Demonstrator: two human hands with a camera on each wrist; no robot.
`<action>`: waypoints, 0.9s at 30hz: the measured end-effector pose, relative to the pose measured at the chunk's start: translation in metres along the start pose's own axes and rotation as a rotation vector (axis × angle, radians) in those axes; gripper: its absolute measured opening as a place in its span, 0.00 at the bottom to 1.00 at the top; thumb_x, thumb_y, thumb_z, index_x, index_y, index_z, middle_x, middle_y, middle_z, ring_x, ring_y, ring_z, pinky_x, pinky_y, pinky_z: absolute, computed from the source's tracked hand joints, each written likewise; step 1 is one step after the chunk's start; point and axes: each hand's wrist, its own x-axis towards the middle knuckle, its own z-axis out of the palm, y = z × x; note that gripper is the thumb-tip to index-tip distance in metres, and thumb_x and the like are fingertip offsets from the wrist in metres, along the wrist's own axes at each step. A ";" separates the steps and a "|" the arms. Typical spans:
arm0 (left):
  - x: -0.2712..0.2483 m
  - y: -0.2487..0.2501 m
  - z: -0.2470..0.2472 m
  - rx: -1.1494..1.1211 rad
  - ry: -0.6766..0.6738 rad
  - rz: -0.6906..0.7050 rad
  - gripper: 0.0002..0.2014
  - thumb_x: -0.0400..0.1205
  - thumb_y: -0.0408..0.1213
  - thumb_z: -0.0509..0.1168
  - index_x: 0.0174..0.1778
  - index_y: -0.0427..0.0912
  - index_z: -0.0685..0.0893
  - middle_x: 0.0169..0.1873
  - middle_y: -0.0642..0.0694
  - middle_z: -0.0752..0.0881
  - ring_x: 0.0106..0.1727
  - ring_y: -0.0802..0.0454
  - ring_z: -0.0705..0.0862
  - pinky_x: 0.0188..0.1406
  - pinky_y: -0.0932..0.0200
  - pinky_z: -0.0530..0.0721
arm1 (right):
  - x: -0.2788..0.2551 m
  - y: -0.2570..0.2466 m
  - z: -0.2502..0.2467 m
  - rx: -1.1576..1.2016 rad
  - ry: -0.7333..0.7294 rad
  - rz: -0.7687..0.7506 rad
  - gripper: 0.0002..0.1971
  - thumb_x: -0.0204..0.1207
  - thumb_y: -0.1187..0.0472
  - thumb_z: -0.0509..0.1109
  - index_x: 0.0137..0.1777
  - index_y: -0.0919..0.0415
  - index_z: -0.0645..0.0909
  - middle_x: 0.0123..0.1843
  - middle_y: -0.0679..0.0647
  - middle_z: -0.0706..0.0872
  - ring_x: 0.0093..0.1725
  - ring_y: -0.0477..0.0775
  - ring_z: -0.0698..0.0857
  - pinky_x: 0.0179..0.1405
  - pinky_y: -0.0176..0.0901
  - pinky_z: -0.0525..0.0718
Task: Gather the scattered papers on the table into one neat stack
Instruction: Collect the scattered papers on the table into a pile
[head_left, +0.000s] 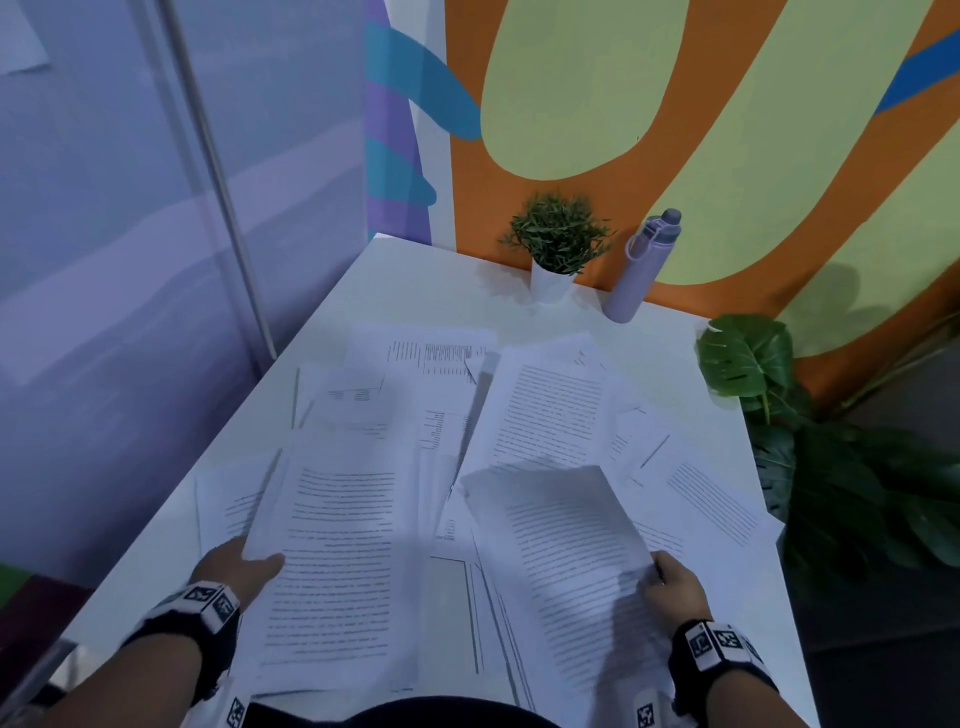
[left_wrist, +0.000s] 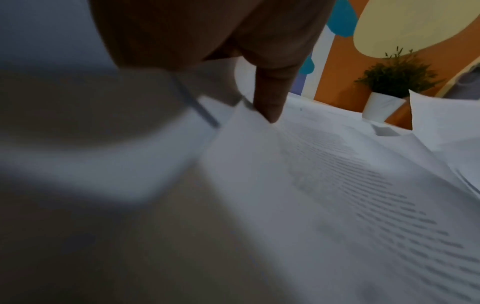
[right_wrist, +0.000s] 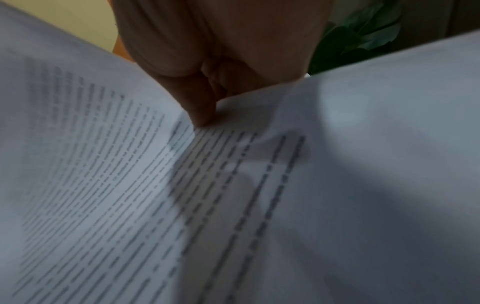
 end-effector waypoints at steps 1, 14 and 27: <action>0.000 -0.002 0.000 -0.002 -0.005 0.000 0.38 0.61 0.54 0.60 0.63 0.33 0.81 0.59 0.31 0.84 0.47 0.43 0.78 0.48 0.56 0.75 | 0.001 0.001 -0.001 0.007 -0.031 0.003 0.12 0.74 0.73 0.61 0.42 0.55 0.79 0.40 0.54 0.85 0.43 0.59 0.83 0.42 0.45 0.79; 0.003 -0.001 0.018 0.010 0.043 0.030 0.22 0.82 0.45 0.62 0.67 0.34 0.78 0.62 0.32 0.83 0.56 0.37 0.82 0.54 0.53 0.77 | 0.011 -0.008 0.020 0.000 -0.036 0.087 0.04 0.76 0.68 0.64 0.42 0.60 0.77 0.45 0.61 0.85 0.42 0.58 0.81 0.43 0.44 0.79; 0.002 -0.013 0.009 -0.057 0.086 0.021 0.16 0.79 0.29 0.59 0.63 0.35 0.80 0.60 0.33 0.82 0.56 0.38 0.81 0.56 0.53 0.75 | 0.021 -0.025 0.035 -0.064 -0.127 0.028 0.08 0.78 0.68 0.60 0.50 0.67 0.81 0.48 0.63 0.87 0.50 0.63 0.84 0.53 0.51 0.83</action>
